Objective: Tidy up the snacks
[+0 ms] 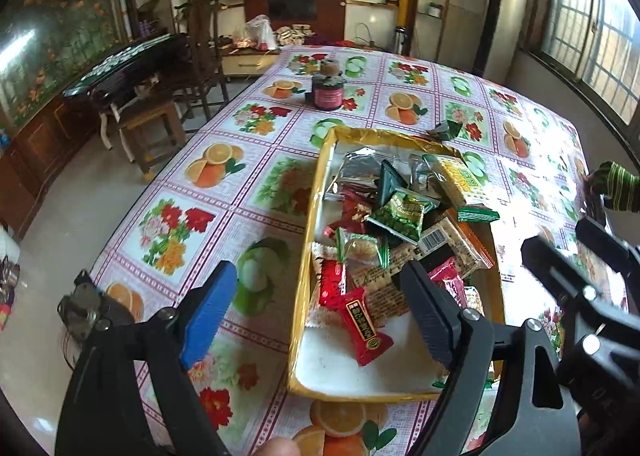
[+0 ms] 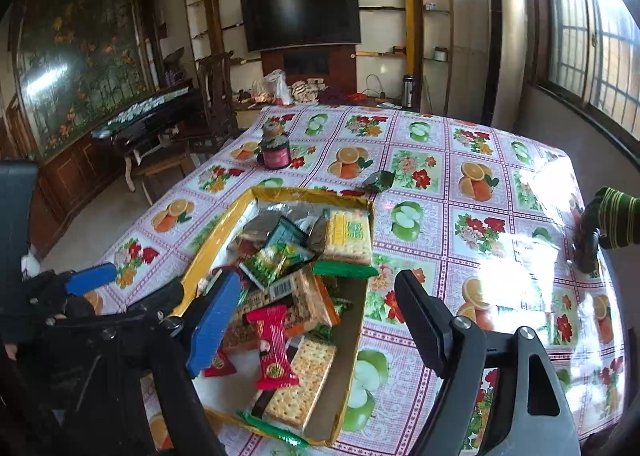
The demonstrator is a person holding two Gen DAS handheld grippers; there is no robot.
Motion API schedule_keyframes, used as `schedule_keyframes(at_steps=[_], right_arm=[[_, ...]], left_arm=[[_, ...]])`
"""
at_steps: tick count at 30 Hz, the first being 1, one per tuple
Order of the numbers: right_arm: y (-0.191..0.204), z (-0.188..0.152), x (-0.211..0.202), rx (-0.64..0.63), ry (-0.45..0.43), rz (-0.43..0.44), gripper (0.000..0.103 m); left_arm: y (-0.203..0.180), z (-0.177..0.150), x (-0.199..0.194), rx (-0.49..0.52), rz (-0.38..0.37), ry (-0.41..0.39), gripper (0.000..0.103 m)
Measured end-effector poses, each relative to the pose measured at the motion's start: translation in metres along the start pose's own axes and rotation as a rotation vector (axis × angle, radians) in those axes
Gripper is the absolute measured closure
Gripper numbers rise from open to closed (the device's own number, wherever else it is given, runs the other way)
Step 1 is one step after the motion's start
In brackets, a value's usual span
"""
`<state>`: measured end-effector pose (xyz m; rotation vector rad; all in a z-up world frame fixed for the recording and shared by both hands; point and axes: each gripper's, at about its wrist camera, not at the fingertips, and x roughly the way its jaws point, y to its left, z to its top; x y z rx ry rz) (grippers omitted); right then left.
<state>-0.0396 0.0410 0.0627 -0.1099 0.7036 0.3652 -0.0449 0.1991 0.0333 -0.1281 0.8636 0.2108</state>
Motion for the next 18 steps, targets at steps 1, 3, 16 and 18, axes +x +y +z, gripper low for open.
schedule_keyframes(at_steps=[1, 3, 16, 18], right_arm=[[0.003, -0.003, 0.001, -0.025, 0.008, -0.015, 0.023], [0.008, -0.009, 0.000, -0.071, 0.012, -0.044, 0.023], [0.004, -0.019, -0.003, -0.100, 0.038, -0.071, 0.023], [0.004, -0.019, -0.004, -0.102, 0.039, -0.072, 0.023]], left_arm=[[0.002, -0.004, -0.004, -0.013, 0.015, -0.007, 0.018], [0.006, -0.010, -0.008, -0.044, 0.012, -0.007, 0.017], [0.002, -0.028, -0.016, -0.049, 0.018, 0.003, 0.017], [0.002, -0.029, -0.016, -0.048, 0.018, 0.011, 0.017]])
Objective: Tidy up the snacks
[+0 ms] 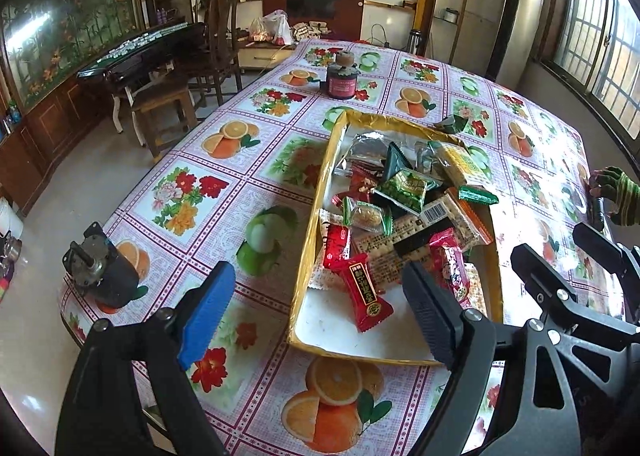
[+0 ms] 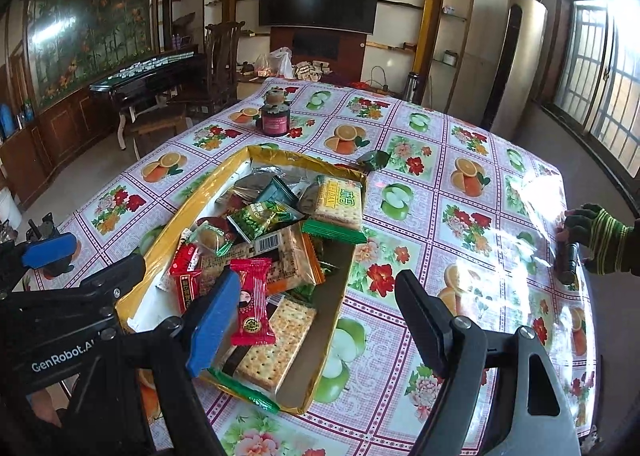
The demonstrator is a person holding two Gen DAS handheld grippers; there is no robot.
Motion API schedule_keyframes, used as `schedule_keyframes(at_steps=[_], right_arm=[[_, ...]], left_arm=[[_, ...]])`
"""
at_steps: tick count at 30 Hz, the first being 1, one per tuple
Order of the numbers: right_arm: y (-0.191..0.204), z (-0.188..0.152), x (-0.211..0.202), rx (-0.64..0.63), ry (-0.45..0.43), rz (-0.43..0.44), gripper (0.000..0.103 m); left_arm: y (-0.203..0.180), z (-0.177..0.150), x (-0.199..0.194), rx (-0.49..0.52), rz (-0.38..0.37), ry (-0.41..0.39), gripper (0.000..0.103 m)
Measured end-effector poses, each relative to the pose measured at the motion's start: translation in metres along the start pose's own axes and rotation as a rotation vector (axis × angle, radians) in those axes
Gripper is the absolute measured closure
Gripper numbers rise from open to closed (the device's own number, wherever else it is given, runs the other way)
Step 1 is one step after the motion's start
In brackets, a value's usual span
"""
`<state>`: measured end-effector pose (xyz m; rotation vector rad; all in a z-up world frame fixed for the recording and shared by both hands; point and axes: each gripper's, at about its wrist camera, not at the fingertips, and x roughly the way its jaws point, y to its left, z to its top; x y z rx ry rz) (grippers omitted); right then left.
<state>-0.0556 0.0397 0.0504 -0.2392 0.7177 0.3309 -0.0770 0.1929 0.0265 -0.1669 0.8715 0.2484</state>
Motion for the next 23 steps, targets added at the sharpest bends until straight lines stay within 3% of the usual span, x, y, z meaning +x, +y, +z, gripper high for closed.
schedule_keyframes(at_steps=[12, 23], right_arm=[[-0.0026, -0.0003, -0.0015, 0.012, 0.001, -0.002, 0.023], [-0.0041, -0.0002, -0.0007, 0.021, 0.006, -0.016, 0.023]], left_arm=[[-0.0023, -0.0037, -0.0019, 0.011, 0.025, -0.021, 0.009], [-0.0062, -0.0039, -0.0023, 0.026, 0.042, -0.029, 0.009]])
